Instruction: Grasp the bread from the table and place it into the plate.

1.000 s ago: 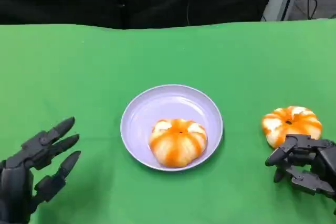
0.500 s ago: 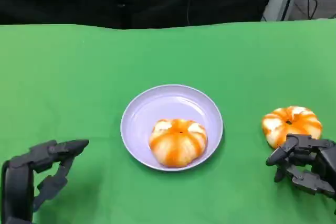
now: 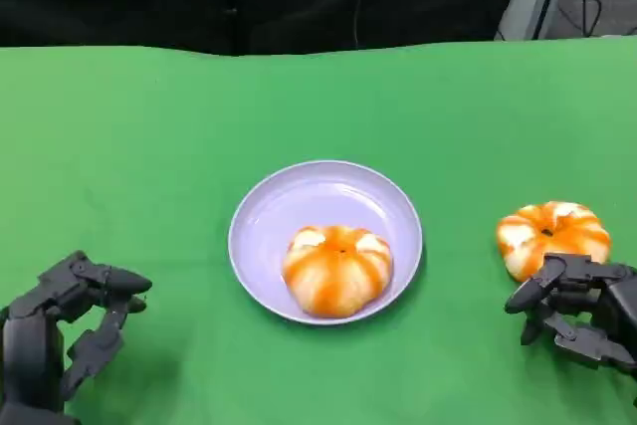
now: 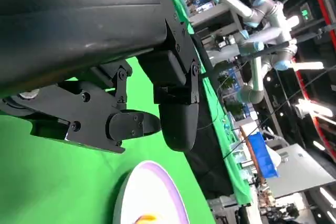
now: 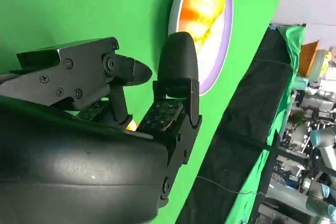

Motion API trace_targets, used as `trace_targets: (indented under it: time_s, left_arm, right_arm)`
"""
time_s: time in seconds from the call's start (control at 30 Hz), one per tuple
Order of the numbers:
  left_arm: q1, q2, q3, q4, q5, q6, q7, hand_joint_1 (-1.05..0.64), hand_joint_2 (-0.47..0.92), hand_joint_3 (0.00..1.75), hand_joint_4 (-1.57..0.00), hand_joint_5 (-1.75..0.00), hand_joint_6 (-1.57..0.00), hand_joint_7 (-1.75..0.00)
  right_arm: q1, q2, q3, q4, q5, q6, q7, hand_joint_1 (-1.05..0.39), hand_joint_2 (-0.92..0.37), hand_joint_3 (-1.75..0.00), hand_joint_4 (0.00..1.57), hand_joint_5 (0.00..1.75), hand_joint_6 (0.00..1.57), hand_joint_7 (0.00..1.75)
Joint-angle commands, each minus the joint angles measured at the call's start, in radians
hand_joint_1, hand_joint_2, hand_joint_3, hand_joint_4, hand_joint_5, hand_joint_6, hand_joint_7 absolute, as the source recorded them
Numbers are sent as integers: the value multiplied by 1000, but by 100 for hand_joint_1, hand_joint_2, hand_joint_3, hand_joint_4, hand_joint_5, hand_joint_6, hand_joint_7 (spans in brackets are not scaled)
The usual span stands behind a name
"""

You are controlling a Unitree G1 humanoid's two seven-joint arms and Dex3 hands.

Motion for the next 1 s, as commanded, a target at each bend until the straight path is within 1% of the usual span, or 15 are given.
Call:
trace_targets:
  time_s: [0.03, 0.23, 0.63, 1.0]
  left_arm:
    - [-6, 5, 11, 9, -16, 8, -11, -8, 92, 43, -84, -144, -86, -121]
    - [-6, 0, 16, 3, -25, 18, -15, -8, 92, 43, -83, -146, -85, -124]
    - [-3, -4, 20, -4, 8, 10, 5, -7, 92, 43, -85, -145, -86, -122]
    - [-4, -2, 21, -7, 10, 9, -2, -8, 92, 42, -83, -148, -86, -123]
  right_arm:
    - [-6, -25, -4, 1, 0, -9, -15, 6, -86, -55, 89, 136, 95, 94]
    - [-8, -23, -7, 2, 7, -3, -7, 5, -86, -56, 89, 135, 95, 93]
    - [-8, -25, -22, 2, 33, 9, 30, 6, -88, -55, 88, 138, 94, 94]
    - [-10, -26, -20, -2, 29, 2, 26, 7, -87, -56, 87, 138, 94, 96]
